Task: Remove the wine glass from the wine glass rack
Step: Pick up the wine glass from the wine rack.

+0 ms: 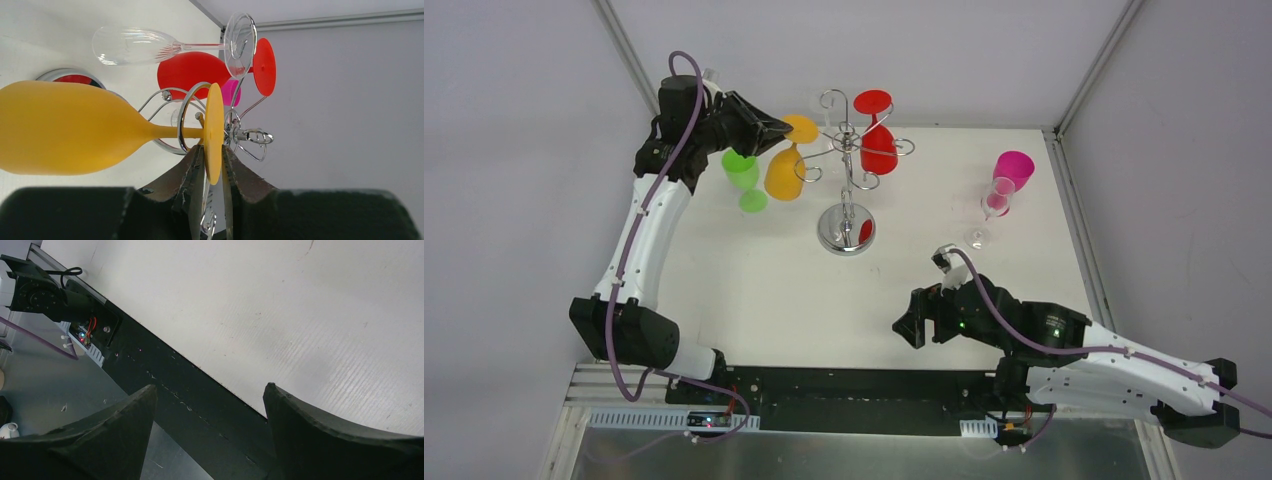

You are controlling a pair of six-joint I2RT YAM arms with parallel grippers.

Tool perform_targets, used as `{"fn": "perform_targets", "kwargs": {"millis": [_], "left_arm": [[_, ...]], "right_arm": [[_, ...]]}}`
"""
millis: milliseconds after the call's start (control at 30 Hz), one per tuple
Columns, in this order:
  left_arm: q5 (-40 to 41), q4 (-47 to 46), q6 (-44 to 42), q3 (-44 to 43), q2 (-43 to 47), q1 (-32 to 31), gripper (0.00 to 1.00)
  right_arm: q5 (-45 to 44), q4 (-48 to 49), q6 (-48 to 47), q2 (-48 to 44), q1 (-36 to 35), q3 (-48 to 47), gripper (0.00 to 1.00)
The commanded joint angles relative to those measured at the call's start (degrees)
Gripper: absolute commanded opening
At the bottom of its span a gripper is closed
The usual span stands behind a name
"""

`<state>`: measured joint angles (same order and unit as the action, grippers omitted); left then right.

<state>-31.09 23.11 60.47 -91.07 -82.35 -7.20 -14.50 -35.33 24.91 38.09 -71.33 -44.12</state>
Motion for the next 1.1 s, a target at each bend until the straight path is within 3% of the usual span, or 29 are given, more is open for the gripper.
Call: {"fn": "perform_targets", "kwargs": {"millis": [0,233,400,1067], "left_arm": [[-0.1,-1.8,-1.0,-2.1,-0.1,-0.9,0.19],[-0.2,-1.8,-1.0,-2.7,-0.3,-0.8,0.13],[-0.6,-1.8,-1.1,-3.1,-0.6,-0.8,0.00],[-0.4,-0.9,-2.6,-4.5,-0.6,0.1,0.00]], "right_arm": [[-0.4,1.6,0.7,-0.8,0.2,0.2,0.82],[-0.6,1.6,0.4,-0.5,0.2,0.0,0.81],[-0.4,1.9,0.3,0.0,0.1,0.0,0.81],[-0.4,2.4,0.1,0.5,0.2,0.3,0.81]]}}
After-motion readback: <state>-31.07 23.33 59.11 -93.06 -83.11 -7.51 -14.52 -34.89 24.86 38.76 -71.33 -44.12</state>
